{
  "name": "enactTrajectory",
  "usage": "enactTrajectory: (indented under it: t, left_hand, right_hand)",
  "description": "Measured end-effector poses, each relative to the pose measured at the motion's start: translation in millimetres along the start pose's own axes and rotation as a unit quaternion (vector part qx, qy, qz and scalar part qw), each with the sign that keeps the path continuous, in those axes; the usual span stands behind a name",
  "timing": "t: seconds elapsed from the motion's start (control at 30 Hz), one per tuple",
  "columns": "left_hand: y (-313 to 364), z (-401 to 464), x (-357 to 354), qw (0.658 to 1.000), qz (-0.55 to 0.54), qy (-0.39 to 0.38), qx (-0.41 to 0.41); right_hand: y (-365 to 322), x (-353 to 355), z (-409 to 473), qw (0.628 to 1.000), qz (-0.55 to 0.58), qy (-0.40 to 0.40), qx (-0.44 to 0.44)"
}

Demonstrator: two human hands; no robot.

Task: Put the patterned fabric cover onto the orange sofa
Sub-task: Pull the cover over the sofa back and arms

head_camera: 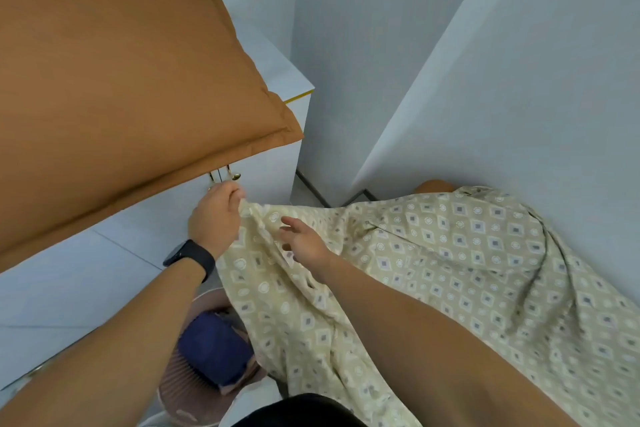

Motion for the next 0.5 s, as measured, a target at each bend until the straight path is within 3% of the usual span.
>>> enactTrajectory:
  t: [0.07,0.13,0.23,0.5]
  left_hand:
    - [-34,-3,-22,0.983,0.138,-0.093,0.073]
    - [-60,-12,-48,0.938,0.251,-0.198,0.132]
    - [-61,-29,-87,0.915,0.246,-0.283,0.149]
    - [6,-123,-212,0.872,0.195,-0.442,0.076]
  right_hand:
    - [16,14,-1,0.999,-0.015,0.040,0.006]
    - [34,30,-2,0.997,-0.001,0.077,0.000]
    - [56,52,-12,0.994,0.015,0.106,-0.013]
    - [106,118,-67,0.987,-0.005,0.159,-0.010]
Point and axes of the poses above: each hand's wrist, its own z-axis towards the middle knuckle, its own x-axis out of the back of the hand, y = z × x, the point moved 9 cm from there along z, towards the middle knuckle, and after that the axes turned 9 degrees about -z, right-handed, at the moved point
